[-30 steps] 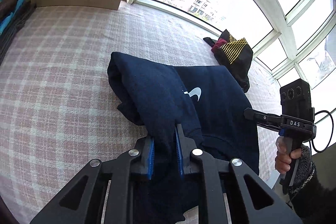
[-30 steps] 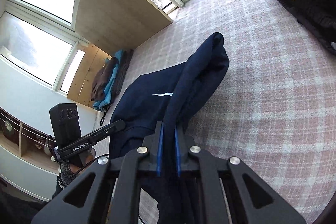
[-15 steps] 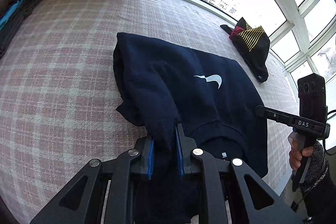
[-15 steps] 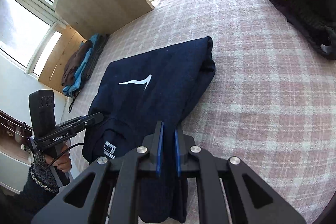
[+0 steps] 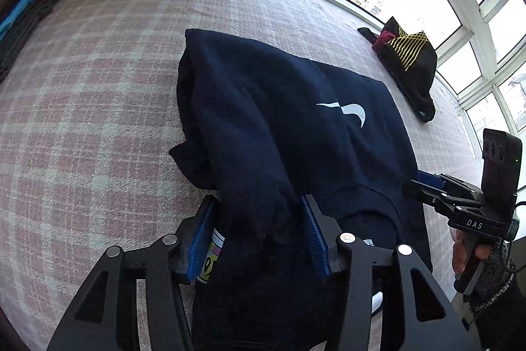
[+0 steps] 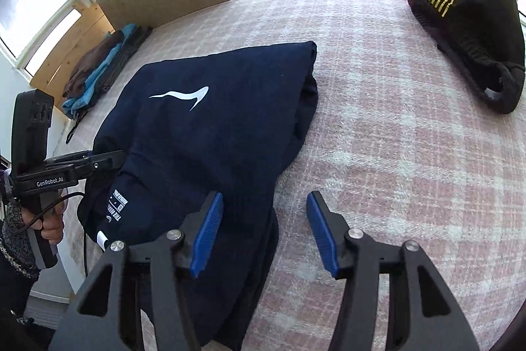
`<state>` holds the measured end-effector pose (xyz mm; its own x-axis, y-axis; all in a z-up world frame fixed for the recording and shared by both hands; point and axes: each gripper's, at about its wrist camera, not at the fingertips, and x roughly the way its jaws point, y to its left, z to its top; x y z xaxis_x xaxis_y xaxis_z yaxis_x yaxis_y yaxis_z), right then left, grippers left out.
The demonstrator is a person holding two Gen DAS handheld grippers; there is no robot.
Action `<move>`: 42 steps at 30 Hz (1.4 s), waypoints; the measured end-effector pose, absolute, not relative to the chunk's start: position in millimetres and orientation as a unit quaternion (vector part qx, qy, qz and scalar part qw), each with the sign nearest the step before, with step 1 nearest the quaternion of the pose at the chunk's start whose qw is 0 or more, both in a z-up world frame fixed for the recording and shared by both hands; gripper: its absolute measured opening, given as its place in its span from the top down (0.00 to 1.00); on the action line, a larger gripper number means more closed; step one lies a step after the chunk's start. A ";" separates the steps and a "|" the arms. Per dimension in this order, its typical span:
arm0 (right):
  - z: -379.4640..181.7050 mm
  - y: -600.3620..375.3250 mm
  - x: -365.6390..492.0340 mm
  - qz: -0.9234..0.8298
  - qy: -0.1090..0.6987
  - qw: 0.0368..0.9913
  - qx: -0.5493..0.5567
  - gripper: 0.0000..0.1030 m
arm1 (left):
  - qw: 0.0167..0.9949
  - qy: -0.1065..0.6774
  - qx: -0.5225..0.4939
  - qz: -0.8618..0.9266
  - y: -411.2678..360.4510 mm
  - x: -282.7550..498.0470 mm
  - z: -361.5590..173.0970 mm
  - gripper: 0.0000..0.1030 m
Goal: Fold clothes
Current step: 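Grasp the folded navy shirt with the left gripper while the right gripper grasps beside it, then carry the navy shirt with both grippers onto the clothes stack by the board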
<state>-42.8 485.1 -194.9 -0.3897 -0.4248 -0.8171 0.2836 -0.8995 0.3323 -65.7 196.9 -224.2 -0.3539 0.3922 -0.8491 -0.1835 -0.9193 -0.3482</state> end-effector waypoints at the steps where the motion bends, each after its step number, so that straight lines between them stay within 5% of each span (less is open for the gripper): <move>1: -195.7 481.4 -41.7 -0.831 -0.067 0.225 0.504 0.46 | 0.183 -0.096 -0.541 0.816 198.8 -66.1 -224.7 0.55; 2: -195.6 479.1 -40.9 -0.834 -0.063 0.232 0.497 0.53 | 0.189 -0.095 -0.541 0.814 200.7 -66.5 -225.3 0.66; 3: -196.9 478.1 -42.1 -0.829 -0.068 0.241 0.499 0.78 | 0.196 -0.095 -0.541 0.813 202.3 -66.8 -225.9 0.76; 4: -198.6 477.3 -43.9 -0.823 -0.076 0.251 0.505 0.91 | 0.200 -0.101 -0.539 0.812 202.3 -66.8 -226.2 0.77; 10: -186.0 486.3 -50.4 -0.800 -0.161 0.284 0.503 0.90 | 0.221 -0.133 -0.525 0.811 191.7 -66.8 -213.3 0.83; 23: -69.3 418.0 -52.8 -0.820 -0.171 0.356 0.414 0.90 | 0.244 -0.132 -0.429 0.860 128.9 -57.1 -106.0 0.83; 42: 18.7 59.7 -141.1 -0.845 -0.163 0.390 0.328 0.90 | 0.194 -0.048 -0.354 0.914 -210.1 -117.5 -0.3 0.83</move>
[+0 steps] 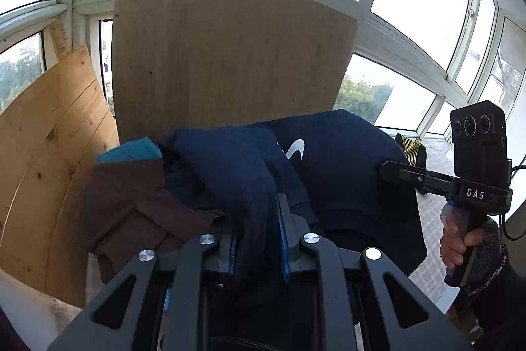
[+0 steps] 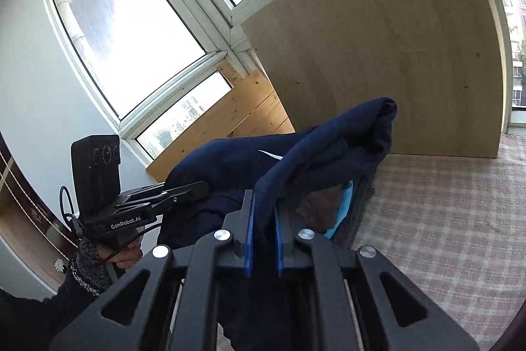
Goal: Fold clothes
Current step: 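Carry the navy shirt with both grippers onto the clothes stack by the board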
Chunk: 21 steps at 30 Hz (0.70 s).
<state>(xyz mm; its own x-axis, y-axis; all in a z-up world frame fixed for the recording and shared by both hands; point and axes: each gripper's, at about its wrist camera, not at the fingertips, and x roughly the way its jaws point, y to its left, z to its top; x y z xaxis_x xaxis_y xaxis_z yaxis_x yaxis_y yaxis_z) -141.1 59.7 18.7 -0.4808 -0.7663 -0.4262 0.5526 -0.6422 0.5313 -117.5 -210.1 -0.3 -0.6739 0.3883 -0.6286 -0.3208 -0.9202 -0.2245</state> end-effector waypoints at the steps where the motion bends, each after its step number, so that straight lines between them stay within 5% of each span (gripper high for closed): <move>1: 17.5 42.0 -151.1 -0.844 -0.164 0.391 0.329 0.90 | 0.186 -0.043 -0.352 0.916 -226.3 -124.2 0.5 0.83; 10: -33.1 -73.5 -230.9 -0.831 -0.135 0.379 0.383 0.90 | 0.143 -0.049 -0.378 0.914 -309.9 -195.2 -50.3 0.83; 15: -93.0 -78.3 -247.9 -0.824 -0.132 0.338 0.436 0.90 | 0.129 -0.053 -0.444 0.885 -322.7 -217.9 -136.4 0.83; 21: -115.7 -53.0 -255.8 -0.819 -0.152 0.319 0.451 0.90 | 0.153 -0.092 -0.436 0.882 -336.7 -219.6 -143.5 0.78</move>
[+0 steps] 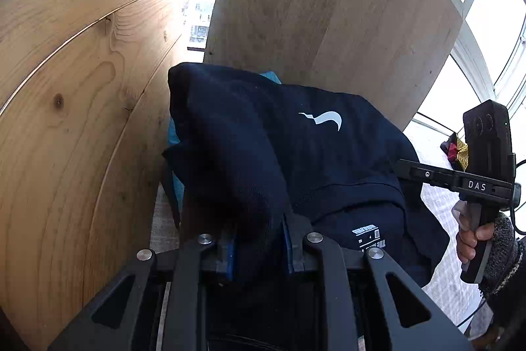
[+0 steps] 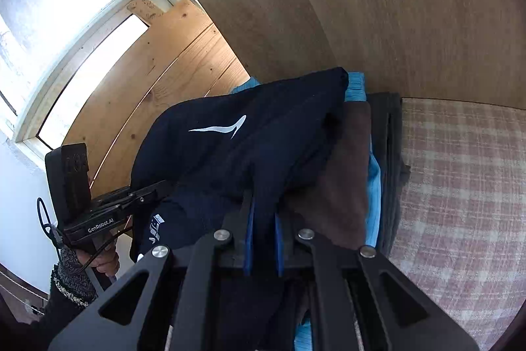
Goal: Fold clothes
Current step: 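Carry the navy shirt with both grippers onto the clothes stack by the board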
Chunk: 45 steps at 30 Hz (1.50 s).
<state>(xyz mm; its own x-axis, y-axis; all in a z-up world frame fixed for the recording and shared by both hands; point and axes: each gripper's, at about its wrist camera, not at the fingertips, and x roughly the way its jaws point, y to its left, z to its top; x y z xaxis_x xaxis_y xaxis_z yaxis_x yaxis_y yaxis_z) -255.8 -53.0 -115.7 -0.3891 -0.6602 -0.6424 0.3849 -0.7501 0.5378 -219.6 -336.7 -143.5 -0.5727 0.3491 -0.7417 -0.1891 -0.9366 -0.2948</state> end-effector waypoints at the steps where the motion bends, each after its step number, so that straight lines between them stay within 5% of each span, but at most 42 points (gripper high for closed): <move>1: -115.9 -52.2 -256.3 -0.819 -0.151 0.318 0.454 0.90 | 0.150 -0.092 -0.436 0.883 -338.1 -220.1 -141.6 0.77; 5: -112.7 -51.3 -254.6 -0.812 -0.148 0.316 0.469 0.86 | 0.113 -0.066 -0.426 0.895 -336.5 -200.7 -121.6 0.69; 14: -54.0 -41.2 -226.4 -0.853 -0.094 0.330 0.392 0.86 | 0.109 -0.046 -0.343 0.932 -340.2 -171.4 -63.5 0.68; 18: -65.1 -77.7 -241.8 -0.841 -0.060 0.357 0.402 0.86 | 0.145 -0.066 -0.353 0.922 -335.1 -200.6 -87.3 0.66; 22: -121.6 -92.0 -258.9 -0.815 -0.037 0.330 0.474 0.86 | 0.064 -0.077 -0.436 0.894 -351.3 -228.7 -149.4 0.59; 31: -77.5 -67.6 -272.8 -0.833 -0.088 0.345 0.424 0.86 | 0.092 -0.039 -0.362 0.927 -336.9 -228.8 -76.3 0.61; 41: -112.0 -116.6 -347.5 -0.826 -0.008 0.309 0.472 0.86 | 0.058 -0.005 -0.425 0.903 -324.9 -322.4 -140.7 0.59; 45: -105.6 -113.5 -345.6 -0.829 -0.011 0.312 0.464 0.86 | 0.050 -0.012 -0.409 0.911 -329.5 -306.5 -119.7 0.62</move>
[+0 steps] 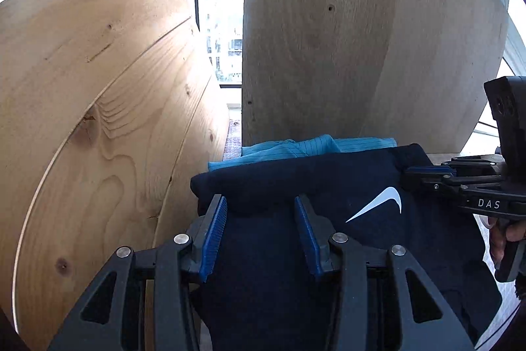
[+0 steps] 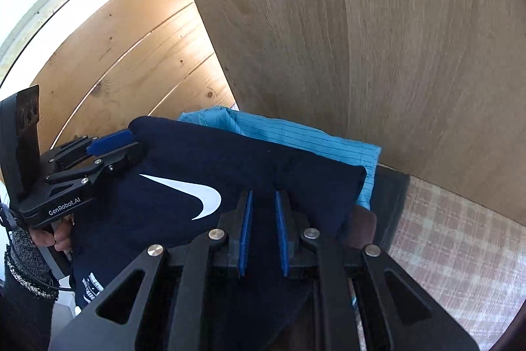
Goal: Fold clothes
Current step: 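Lower the navy shirt onto the stack and open both grippers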
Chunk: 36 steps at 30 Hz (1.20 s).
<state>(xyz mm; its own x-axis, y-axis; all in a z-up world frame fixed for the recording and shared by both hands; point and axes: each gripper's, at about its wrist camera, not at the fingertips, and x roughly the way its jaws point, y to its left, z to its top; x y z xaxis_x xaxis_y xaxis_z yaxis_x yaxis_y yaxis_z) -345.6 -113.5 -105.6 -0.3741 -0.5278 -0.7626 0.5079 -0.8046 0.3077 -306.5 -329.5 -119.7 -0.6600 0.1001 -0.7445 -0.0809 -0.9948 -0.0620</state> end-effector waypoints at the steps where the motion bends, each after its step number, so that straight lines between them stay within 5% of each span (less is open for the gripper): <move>1: -98.8 -106.4 -337.8 -0.833 -0.015 0.314 0.456 0.86 | 0.045 -0.011 -0.403 0.914 -330.5 -295.9 -111.0 0.62; 6: -79.4 -68.4 -270.4 -0.829 -0.050 0.350 0.433 0.73 | 0.076 -0.019 -0.365 0.928 -324.8 -223.9 -85.3 0.59; 8: -86.5 -57.7 -239.0 -0.828 -0.053 0.349 0.436 0.72 | 0.084 -0.010 -0.376 0.923 -320.8 -206.6 -94.0 0.53; 14: -107.9 -41.3 -181.6 -0.807 -0.031 0.348 0.476 0.72 | 0.053 0.007 -0.404 0.913 -320.0 -189.3 -112.0 0.58; 19: -57.0 -32.4 -216.0 -0.851 -0.031 0.330 0.408 0.72 | 0.169 0.003 -0.348 0.922 -270.0 -141.6 -68.7 0.58; 25: -55.0 -80.7 -298.4 -0.846 0.015 0.330 0.419 0.72 | 0.314 0.026 -0.346 0.884 -177.7 -135.8 -91.5 0.57; 28: -85.6 -106.6 -328.3 -0.821 0.053 0.329 0.463 0.72 | 0.332 0.018 -0.384 0.862 -157.5 -147.5 -124.3 0.57; 31: -109.4 -109.5 -350.7 -0.830 0.090 0.281 0.473 0.89 | 0.335 0.004 -0.393 0.856 -154.4 -149.4 -141.8 0.58; 36: -98.5 -99.7 -348.1 -0.843 0.080 0.276 0.456 0.86 | 0.338 -0.015 -0.395 0.854 -163.6 -136.6 -125.2 0.58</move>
<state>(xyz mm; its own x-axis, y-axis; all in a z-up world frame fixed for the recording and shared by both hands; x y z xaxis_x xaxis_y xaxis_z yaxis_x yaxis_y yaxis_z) -348.1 -99.7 -98.5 -0.4328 -0.3919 -0.8118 0.5374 -0.8352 0.1167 -136.6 -163.6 -125.2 -0.4597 0.5886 -0.6649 -0.5656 -0.7713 -0.2917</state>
